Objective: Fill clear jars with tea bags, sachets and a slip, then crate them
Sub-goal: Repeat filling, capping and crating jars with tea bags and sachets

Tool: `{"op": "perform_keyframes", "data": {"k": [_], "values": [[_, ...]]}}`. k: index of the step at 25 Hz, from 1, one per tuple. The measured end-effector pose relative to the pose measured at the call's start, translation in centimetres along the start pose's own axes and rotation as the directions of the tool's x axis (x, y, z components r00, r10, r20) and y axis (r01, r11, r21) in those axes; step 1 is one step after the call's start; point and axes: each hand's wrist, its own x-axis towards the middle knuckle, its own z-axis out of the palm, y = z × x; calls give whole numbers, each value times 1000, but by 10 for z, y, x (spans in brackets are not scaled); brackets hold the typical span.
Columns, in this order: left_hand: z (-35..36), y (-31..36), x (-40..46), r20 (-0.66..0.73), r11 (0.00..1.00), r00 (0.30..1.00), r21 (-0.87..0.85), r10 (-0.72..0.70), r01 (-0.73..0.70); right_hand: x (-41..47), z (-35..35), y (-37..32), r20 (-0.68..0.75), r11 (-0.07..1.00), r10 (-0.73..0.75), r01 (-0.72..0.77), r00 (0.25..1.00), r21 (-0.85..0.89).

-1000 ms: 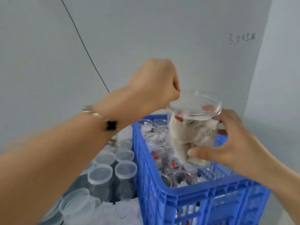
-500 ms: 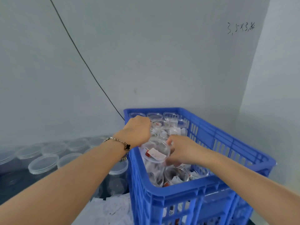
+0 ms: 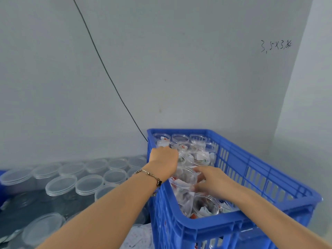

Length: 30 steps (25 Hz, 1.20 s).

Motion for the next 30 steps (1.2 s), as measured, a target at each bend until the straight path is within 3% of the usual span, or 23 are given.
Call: {"op": "perform_keyframes", "data": {"k": [3, 6, 10, 13, 15, 17, 19, 21, 25, 30], "values": [[0, -8, -7, 47, 991, 999, -132, 16, -10, -6, -1, -10, 50, 997, 0, 3, 999, -76], [-7, -20, -17, 105, 964, 992, -263, 75, -45, -11, -6, -20, 103, 1000, 21, -22, 994, 0], [-32, -61, -45, 38, 935, 995, -347, 96, -78, -15, -5, -38, 58, 994, 105, -103, 993, -24], [-53, -121, -78, -11, 909, 999, -415, -38, 30, -20, 3, -65, -179, 998, 10, -22, 984, -66], [-59, -166, -104, 2, 908, 984, -385, -176, 163, -30, 16, -97, -399, 986, -159, 166, 903, -16], [-58, -207, -134, 21, 896, 954, -337, -299, 288, -44, 40, -137, -485, 919, -323, 392, 813, 45], [-48, -242, -163, 41, 886, 928, -284, -371, 367, -55, 72, -173, -425, 850, -435, 517, 794, 97], [-30, -271, -190, 103, 876, 908, -238, -406, 419, -54, 107, -199, -302, 832, -468, 529, 830, 165], [15, -318, -234, 188, 837, 863, -216, -470, 503, -31, 169, -226, -6, 862, -404, 383, 915, 332], [61, -368, -262, 263, 815, 830, -197, -491, 544, 1, 240, -251, 180, 891, -326, 238, 928, 386]]}}
